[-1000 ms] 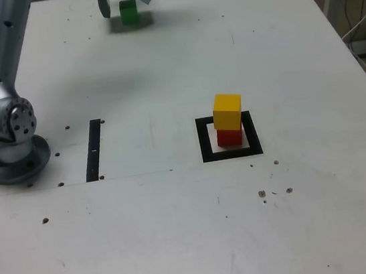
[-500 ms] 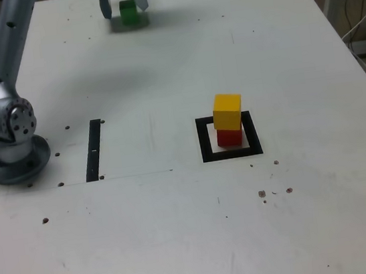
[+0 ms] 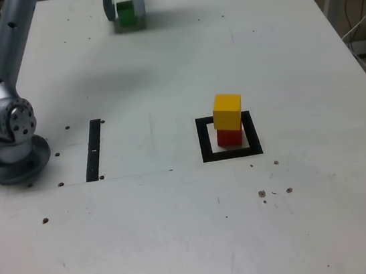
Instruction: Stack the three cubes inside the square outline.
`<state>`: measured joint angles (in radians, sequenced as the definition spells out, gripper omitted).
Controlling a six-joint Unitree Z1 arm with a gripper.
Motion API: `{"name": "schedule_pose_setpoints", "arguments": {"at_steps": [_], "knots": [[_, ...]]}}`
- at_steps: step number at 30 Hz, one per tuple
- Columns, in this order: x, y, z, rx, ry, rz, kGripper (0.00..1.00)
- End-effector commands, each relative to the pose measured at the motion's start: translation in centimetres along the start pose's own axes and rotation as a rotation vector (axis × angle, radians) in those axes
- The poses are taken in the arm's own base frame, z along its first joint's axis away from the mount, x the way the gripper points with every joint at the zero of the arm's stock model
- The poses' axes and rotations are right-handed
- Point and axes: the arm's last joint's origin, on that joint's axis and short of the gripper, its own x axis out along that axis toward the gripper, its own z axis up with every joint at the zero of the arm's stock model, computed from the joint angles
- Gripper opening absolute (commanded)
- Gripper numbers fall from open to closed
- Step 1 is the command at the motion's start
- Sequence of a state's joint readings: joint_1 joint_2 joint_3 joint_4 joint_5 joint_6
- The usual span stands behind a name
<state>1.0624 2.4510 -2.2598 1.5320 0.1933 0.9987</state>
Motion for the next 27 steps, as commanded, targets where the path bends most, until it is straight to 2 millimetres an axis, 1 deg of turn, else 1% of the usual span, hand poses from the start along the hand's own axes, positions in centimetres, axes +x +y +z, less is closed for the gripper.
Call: {"name": "schedule_pose_setpoints", "arguments": {"at_steps": [1,12,17,22,27], "knots": [[0.1,0.0,0.2,0.007,-0.002,-0.009,0.25],[0.2,-0.3,0.5,0.020,-0.023,-0.027,0.24],[-0.2,-0.7,0.5,0.025,-0.026,-0.030,0.24],[-1.2,-1.7,0.7,0.035,-0.029,-0.030,0.24],[-2.2,-3.6,1.5,0.046,-0.039,-0.025,0.24]]}}
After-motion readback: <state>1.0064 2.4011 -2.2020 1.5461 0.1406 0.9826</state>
